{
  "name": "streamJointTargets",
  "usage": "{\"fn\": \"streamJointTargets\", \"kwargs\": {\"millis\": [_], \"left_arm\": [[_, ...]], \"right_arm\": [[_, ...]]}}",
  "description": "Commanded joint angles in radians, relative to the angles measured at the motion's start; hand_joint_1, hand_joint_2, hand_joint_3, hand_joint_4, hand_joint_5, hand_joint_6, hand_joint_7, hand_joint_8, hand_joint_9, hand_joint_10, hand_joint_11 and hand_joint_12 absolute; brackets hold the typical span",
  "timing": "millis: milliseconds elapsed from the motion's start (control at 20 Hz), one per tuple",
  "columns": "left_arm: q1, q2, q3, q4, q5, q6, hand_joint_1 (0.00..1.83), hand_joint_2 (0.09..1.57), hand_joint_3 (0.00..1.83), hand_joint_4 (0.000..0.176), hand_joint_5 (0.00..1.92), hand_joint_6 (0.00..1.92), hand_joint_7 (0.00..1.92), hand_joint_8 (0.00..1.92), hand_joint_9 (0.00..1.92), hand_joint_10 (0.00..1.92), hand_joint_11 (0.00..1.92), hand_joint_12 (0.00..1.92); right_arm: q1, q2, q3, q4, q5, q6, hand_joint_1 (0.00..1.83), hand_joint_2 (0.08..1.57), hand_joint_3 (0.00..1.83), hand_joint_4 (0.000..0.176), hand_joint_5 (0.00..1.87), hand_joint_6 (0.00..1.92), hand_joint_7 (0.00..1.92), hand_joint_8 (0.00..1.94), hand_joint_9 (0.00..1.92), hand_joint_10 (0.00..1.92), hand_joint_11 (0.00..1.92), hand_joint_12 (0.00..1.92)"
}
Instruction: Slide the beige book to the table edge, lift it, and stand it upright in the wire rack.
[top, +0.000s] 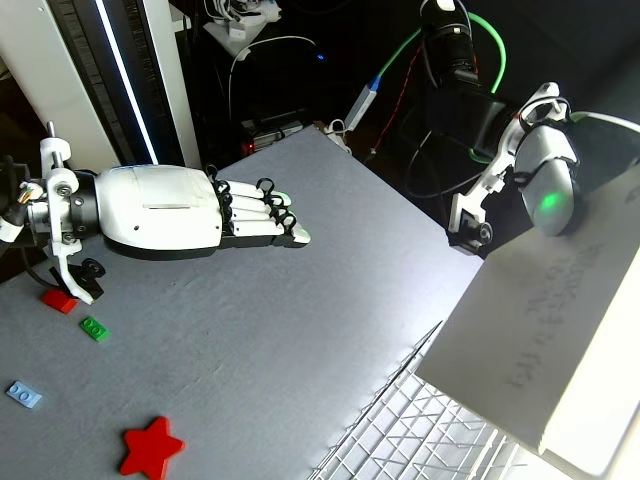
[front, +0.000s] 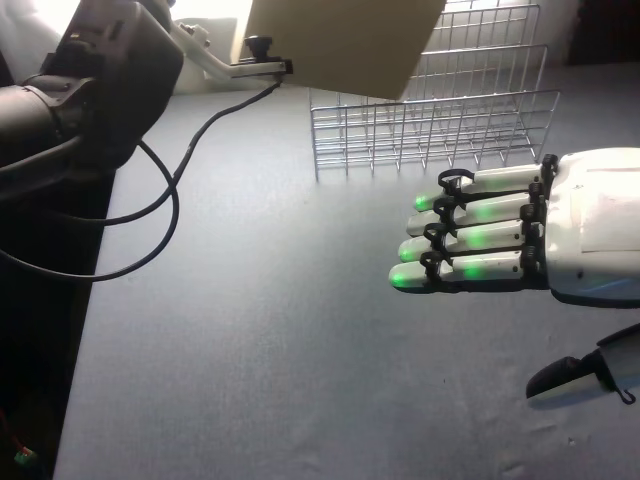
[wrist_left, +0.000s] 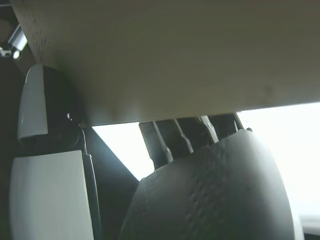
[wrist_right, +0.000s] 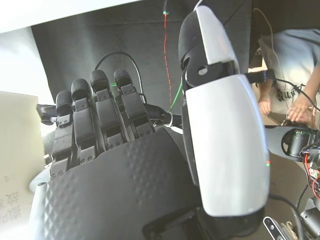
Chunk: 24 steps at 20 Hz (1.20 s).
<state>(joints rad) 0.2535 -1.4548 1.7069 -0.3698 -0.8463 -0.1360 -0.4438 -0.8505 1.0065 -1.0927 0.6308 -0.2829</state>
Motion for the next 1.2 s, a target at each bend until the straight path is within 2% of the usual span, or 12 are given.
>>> {"fn": "streamJointTargets", "kwargs": {"millis": [0, 50, 250, 300, 450, 700, 800, 900, 950, 1000, 1050, 1150], "left_arm": [[-0.013, 0.001, 0.015, 0.003, -0.124, -0.026, 1.37, 1.13, 0.0, 0.0, 0.85, 1.0, 0.97, 1.03, 0.92, 1.34, 0.72, 1.63], [-0.015, -0.008, 0.026, 0.004, -0.123, -0.032, 1.27, 1.12, 0.0, 0.0, 0.9, 1.0, 1.03, 1.06, 1.0, 1.15, 0.74, 1.61], [-0.021, -0.045, 0.083, 0.048, -0.108, -0.076, 1.24, 1.12, 0.0, 0.0, 0.93, 0.97, 1.05, 1.05, 1.04, 1.06, 0.73, 1.59], [-0.021, -0.053, 0.096, 0.052, -0.108, -0.084, 1.35, 1.12, 0.0, 0.0, 0.89, 0.96, 1.0, 1.0, 0.96, 1.25, 0.73, 1.57], [-0.017, -0.076, 0.127, 0.067, -0.109, -0.107, 1.37, 1.13, 0.0, 0.0, 0.86, 0.97, 0.97, 1.04, 0.9, 1.35, 0.7, 1.62], [-0.009, -0.136, 0.19, 0.081, -0.121, -0.154, 1.38, 1.12, 0.0, 0.0, 0.89, 0.92, 0.99, 1.0, 0.92, 1.33, 0.71, 1.6], [-0.004, -0.159, 0.211, 0.088, -0.126, -0.172, 1.38, 1.12, 0.0, 0.0, 0.88, 0.94, 1.0, 0.99, 0.93, 1.31, 0.71, 1.59], [0.005, -0.175, 0.225, 0.088, -0.136, -0.182, 1.38, 1.12, 0.0, 0.0, 0.87, 0.95, 0.99, 0.99, 0.93, 1.32, 0.72, 1.59], [0.009, -0.181, 0.229, 0.087, -0.144, -0.187, 1.37, 1.12, 0.0, 0.0, 0.87, 0.96, 0.98, 1.0, 0.93, 1.32, 0.72, 1.59], [0.014, -0.185, 0.23, 0.087, -0.147, -0.188, 1.27, 1.12, 0.0, 0.0, 0.92, 0.96, 1.03, 1.06, 0.99, 1.17, 0.72, 1.6], [0.018, -0.188, 0.23, 0.085, -0.152, -0.188, 1.25, 1.11, 0.0, 0.0, 0.96, 0.9, 1.05, 1.06, 1.04, 1.1, 0.75, 1.57], [0.029, -0.196, 0.232, 0.067, -0.171, -0.188, 1.25, 1.1, 0.0, 0.0, 0.98, 0.88, 1.06, 1.05, 1.05, 1.05, 0.75, 1.56]], "right_arm": [[0.005, 0.003, -0.005, 0.054, 0.07, 0.0, 0.39, 1.07, 0.0, 0.0, 0.12, 0.0, 0.19, 0.0, 0.17, 0.0, 0.0, 0.28], [0.005, 0.003, -0.005, 0.054, 0.07, 0.0, 0.38, 1.07, 0.0, 0.0, 0.11, 0.0, 0.18, 0.0, 0.17, 0.0, 0.0, 0.27], [0.005, 0.003, -0.005, 0.054, 0.07, 0.0, 0.39, 1.07, 0.0, 0.0, 0.09, 0.0, 0.19, 0.0, 0.18, 0.0, 0.0, 0.32], [0.005, 0.003, -0.005, 0.054, 0.07, 0.0, 0.4, 1.07, 0.0, 0.0, 0.09, 0.0, 0.19, 0.0, 0.18, 0.0, 0.0, 0.33], [0.005, 0.002, -0.005, 0.054, 0.07, -0.001, 0.41, 1.07, 0.0, 0.0, 0.1, 0.0, 0.19, 0.0, 0.18, 0.0, 0.0, 0.33], [0.005, 0.001, -0.005, 0.054, 0.07, -0.004, 0.36, 1.09, 0.0, 0.0, 0.08, 0.01, 0.18, 0.0, 0.17, 0.0, 0.0, 0.3], [0.005, 0.0, -0.005, 0.054, 0.071, -0.005, 0.37, 1.08, 0.0, 0.0, 0.09, 0.0, 0.19, 0.0, 0.18, 0.0, 0.0, 0.38], [0.005, -0.001, -0.005, 0.054, 0.071, -0.006, 0.34, 1.09, 0.0, 0.0, 0.08, 0.0, 0.17, 0.0, 0.15, 0.0, 0.0, 0.31], [0.005, -0.002, -0.005, 0.054, 0.071, -0.007, 0.34, 1.08, 0.0, 0.0, 0.1, 0.0, 0.19, 0.01, 0.17, 0.01, 0.0, 0.36], [0.005, -0.002, -0.005, 0.054, 0.072, -0.008, 0.34, 1.08, 0.0, 0.0, 0.09, 0.0, 0.18, 0.0, 0.17, 0.01, 0.0, 0.37], [0.005, -0.003, -0.005, 0.054, 0.072, -0.008, 0.35, 1.08, 0.0, 0.0, 0.09, 0.0, 0.18, 0.0, 0.17, 0.01, 0.0, 0.37], [0.005, -0.003, -0.005, 0.054, 0.073, -0.01, 0.36, 1.08, 0.0, 0.0, 0.1, 0.0, 0.19, 0.0, 0.18, 0.01, 0.0, 0.4]]}}
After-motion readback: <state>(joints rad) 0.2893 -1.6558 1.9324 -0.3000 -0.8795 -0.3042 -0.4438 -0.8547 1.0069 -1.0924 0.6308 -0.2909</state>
